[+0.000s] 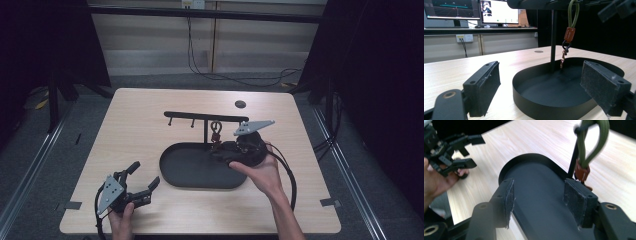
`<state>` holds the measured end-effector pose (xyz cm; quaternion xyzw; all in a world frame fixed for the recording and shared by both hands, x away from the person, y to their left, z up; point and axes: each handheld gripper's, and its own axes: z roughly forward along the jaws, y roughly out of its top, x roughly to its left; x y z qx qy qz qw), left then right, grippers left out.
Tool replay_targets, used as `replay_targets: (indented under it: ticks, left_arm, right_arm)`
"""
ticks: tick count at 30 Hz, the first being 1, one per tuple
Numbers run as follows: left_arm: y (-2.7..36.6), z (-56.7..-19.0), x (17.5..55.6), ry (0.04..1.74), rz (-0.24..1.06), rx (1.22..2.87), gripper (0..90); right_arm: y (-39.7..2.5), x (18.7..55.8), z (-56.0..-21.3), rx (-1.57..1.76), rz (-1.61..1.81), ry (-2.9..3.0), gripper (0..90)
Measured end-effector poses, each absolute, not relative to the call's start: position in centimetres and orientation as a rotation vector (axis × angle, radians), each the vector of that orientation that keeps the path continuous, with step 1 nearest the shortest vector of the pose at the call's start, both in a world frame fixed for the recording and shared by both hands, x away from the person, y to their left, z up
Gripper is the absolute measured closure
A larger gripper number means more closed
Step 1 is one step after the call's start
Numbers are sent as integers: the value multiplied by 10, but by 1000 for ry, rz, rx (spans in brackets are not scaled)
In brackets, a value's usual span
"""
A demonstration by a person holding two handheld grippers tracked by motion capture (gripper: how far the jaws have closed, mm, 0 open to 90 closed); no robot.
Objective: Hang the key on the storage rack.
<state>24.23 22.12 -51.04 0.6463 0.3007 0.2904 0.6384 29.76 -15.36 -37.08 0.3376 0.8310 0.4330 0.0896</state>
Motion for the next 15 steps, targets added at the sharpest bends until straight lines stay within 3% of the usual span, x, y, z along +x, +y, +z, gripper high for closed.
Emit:
replay_targets:
  ticks: [5, 11, 12, 13, 14, 15]
  left_arm:
    - [221, -510, 242, 684, 665, 1478, 156]
    - [221, -510, 242, 684, 665, 1479, 156]
    - [221, -510, 243, 684, 665, 1477, 156]
    - [221, -510, 243, 684, 665, 1477, 156]
    - [221, -510, 242, 685, 664, 1476, 156]
    - [221, -510, 242, 685, 664, 1476, 156]
  right_arm:
    - [-167, 289, -401, 1044, 1354, 2380, 395]
    - [-186, 273, -437, 1093, 1508, 2240, 289]
    - [-193, 266, -449, 1109, 1534, 2180, 215]
    - [-193, 266, -449, 1109, 1534, 2180, 215]
    - [-198, 260, -458, 1126, 1551, 2126, 131]
    - [-198, 260, -458, 1126, 1551, 2126, 131]
